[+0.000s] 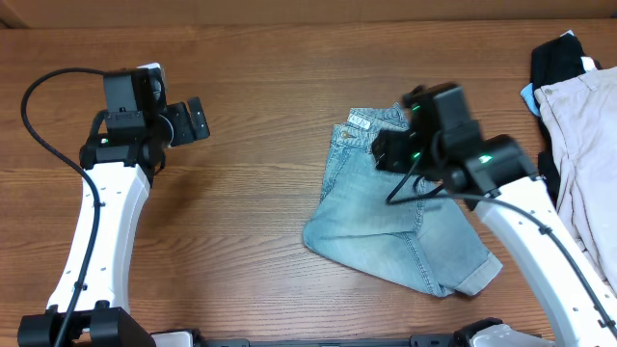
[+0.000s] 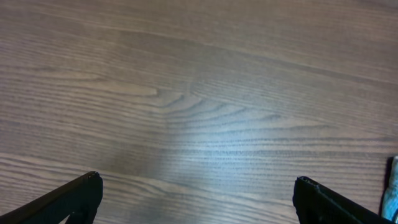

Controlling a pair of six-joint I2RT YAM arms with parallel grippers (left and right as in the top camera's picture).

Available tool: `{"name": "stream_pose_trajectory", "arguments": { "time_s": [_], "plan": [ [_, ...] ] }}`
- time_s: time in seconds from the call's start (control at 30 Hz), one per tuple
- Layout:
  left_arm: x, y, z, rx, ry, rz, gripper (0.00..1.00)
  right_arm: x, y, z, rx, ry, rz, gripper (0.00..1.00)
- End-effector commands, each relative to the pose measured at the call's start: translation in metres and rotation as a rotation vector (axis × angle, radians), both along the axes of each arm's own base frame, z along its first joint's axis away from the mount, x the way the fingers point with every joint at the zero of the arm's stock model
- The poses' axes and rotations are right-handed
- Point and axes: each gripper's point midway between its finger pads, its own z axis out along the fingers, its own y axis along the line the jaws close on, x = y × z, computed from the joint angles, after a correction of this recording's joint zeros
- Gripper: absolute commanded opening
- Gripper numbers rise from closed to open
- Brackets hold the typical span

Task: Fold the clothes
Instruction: 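Pull the jeans left and drop them on the table center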

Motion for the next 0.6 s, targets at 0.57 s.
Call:
{"name": "stream_pose_trajectory", "arguments": {
  "time_s": [0.57],
  "plan": [
    [-0.005,-0.011,0.006,-0.032,0.007,-0.061,1.00,0.080,-0.098,-0.149,-0.048,0.229,-0.113,0.70]
  ]
}}
